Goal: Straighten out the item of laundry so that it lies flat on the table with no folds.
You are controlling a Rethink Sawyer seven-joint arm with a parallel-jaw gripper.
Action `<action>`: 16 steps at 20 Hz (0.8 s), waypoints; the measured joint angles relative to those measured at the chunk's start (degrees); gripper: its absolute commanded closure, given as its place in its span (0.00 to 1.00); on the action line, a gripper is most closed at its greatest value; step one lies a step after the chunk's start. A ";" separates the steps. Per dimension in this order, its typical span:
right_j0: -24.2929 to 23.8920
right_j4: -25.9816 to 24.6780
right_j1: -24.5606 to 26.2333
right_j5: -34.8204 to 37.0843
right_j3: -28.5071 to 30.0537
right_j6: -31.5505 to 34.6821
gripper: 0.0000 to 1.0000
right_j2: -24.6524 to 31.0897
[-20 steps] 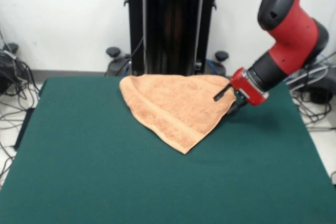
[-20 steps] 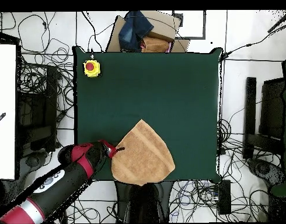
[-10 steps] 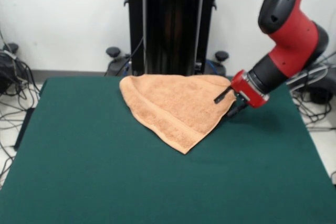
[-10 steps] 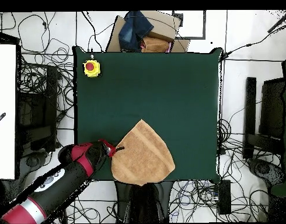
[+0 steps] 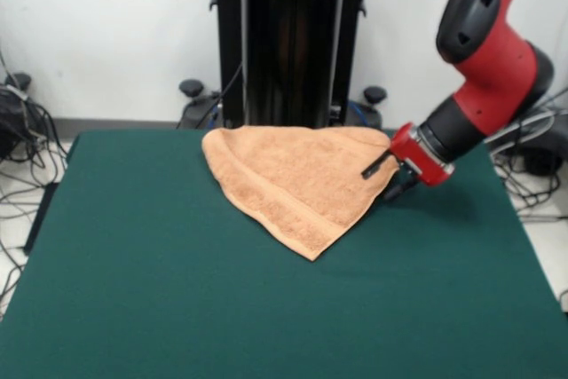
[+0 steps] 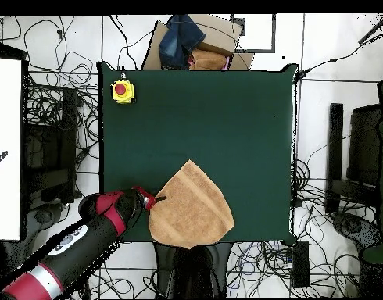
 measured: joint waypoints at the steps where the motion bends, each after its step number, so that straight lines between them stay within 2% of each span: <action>1: 0.00 0.00 0.16 0.00 0.00 0.00 0.00 0.01; 16: -1.10 0.00 0.06 0.00 0.00 0.00 0.00 0.01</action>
